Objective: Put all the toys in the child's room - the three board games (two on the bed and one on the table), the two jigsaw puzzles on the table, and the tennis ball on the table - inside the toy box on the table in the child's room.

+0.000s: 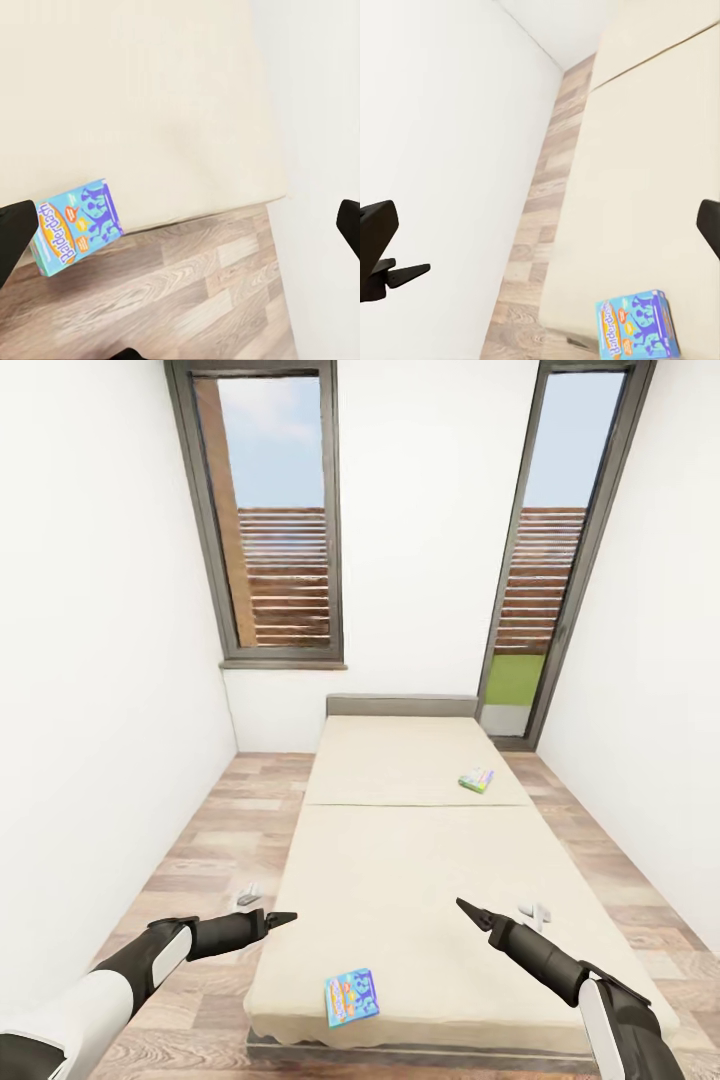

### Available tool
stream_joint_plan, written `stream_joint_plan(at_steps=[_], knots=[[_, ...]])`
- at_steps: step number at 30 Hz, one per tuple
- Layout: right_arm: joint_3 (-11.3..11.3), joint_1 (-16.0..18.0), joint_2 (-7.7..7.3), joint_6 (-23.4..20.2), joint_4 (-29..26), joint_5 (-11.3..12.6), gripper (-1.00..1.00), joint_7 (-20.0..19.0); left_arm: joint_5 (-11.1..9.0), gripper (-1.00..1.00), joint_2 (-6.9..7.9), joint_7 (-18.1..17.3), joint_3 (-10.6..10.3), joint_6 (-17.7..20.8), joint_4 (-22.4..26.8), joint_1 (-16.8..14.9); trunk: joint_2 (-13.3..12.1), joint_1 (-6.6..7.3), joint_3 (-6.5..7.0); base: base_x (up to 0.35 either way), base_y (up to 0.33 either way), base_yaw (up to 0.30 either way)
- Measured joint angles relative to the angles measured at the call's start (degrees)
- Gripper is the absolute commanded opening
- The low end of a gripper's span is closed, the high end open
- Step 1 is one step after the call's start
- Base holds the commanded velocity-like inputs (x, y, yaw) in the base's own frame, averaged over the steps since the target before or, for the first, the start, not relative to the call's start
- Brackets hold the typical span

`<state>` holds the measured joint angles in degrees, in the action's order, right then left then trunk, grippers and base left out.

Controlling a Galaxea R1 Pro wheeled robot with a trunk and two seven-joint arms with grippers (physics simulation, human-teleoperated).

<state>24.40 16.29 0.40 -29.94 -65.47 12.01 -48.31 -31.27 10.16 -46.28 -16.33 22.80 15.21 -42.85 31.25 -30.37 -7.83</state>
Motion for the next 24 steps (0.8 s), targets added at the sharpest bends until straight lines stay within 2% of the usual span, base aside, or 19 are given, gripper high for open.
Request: stream_joint_plan(at_steps=[7, 24], knots=[[0.0, 0.0, 0.0, 0.0, 0.0, 0.0, 1.0, 0.0, 0.0, 1.0, 0.01, 0.0, 0.0, 0.0, 0.0, 0.0, 0.0, 0.0, 0.14, -0.008, 0.166, -0.073], [0.0, 0.0, 0.05, 0.0, 0.0, 0.0, 1.0, 0.0, 0.1, 1.0, 0.06, 0.0, 0.0, -0.1, 0.0, 0.0, 0.0, 0.0, 0.45, -0.015, 0.072, -0.055]])
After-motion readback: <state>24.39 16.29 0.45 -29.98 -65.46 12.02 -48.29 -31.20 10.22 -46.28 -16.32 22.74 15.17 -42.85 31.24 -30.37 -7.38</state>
